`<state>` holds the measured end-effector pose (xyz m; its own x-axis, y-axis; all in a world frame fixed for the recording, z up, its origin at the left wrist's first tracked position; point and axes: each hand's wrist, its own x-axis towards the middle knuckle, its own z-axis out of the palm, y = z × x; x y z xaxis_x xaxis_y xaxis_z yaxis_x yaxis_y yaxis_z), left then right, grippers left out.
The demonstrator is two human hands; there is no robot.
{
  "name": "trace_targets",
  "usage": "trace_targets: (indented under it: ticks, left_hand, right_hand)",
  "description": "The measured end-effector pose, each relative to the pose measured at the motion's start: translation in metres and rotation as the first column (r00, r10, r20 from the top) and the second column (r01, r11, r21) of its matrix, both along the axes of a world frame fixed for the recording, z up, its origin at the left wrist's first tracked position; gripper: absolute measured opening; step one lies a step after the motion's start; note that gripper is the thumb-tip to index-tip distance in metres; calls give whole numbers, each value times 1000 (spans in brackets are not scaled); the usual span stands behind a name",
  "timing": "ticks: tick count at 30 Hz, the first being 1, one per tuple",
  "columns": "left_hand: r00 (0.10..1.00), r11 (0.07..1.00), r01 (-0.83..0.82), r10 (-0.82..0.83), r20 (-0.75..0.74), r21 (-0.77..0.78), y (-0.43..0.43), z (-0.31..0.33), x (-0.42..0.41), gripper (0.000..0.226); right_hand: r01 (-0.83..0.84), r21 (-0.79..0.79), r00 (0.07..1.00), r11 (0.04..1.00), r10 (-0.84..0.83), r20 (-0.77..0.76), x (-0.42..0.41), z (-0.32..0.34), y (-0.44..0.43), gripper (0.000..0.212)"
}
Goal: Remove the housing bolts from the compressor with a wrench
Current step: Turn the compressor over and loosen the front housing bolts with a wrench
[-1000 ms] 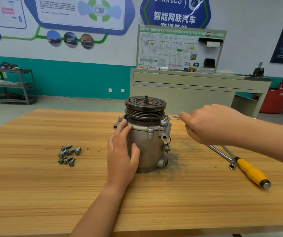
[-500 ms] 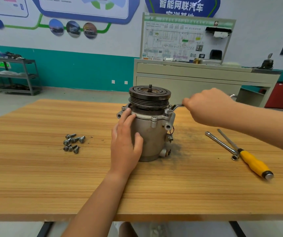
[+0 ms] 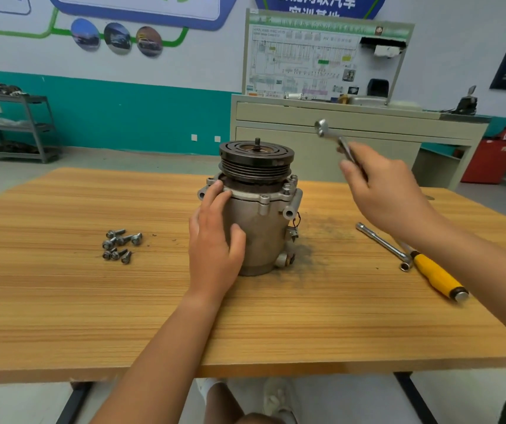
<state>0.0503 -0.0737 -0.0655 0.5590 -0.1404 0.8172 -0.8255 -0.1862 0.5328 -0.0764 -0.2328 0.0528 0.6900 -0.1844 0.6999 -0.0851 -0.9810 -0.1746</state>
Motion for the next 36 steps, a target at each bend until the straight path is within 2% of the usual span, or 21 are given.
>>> trace_targets:
  ticks: [2, 6, 9, 14, 21, 25, 29, 32, 36]
  left_hand:
    - [1000, 1000, 6, -6, -16, -10, 0, 1, -1, 49]
    - [999, 1000, 14, -14, -29, -20, 0, 1, -2, 51]
    - [999, 1000, 13, -14, -29, -19, -1, 2, -2, 51]
    - [1000, 1000, 15, -15, -12, -14, 0, 2, -2, 51]
    - [1000, 1000, 23, -23, -9, -15, 0, 1, 0, 51]
    - [1000, 1000, 18, -18, -4, -22, -1, 1, -1, 51]
    - [1000, 1000, 1, -1, -6, -26, -2, 1, -1, 48]
    - [1000, 999, 3, -4, -15, -34, -2, -1, -1, 48]
    - [1000, 1000, 10, -10, -7, -16, -1, -1, 1, 49]
  right_hand:
    - [72, -91, 974, 993, -89, -209, -11, -4, 11, 23]
    - [136, -221, 907, 966, -211, -364, -11, -6, 27, 26]
    - [185, -367, 867, 912, -327, -376, -4, 2, 33, 25]
    - [161, -561, 806, 812, -437, -401, 2, 22, 55, 15]
    - [181, -606, 744, 775, -511, -430, -5, 22, 52, 19]
    - [115, -630, 724, 768, -499, -476, -1, 26, 56, 20]
    - [7, -720, 691, 694, -524, -499, 2, 32, 60, 24]
    - [-46, -771, 703, 635, -528, -477, 1, 33, 53, 25]
    - [-6, -729, 742, 684, -486, -462, 5, 24, 35, 16]
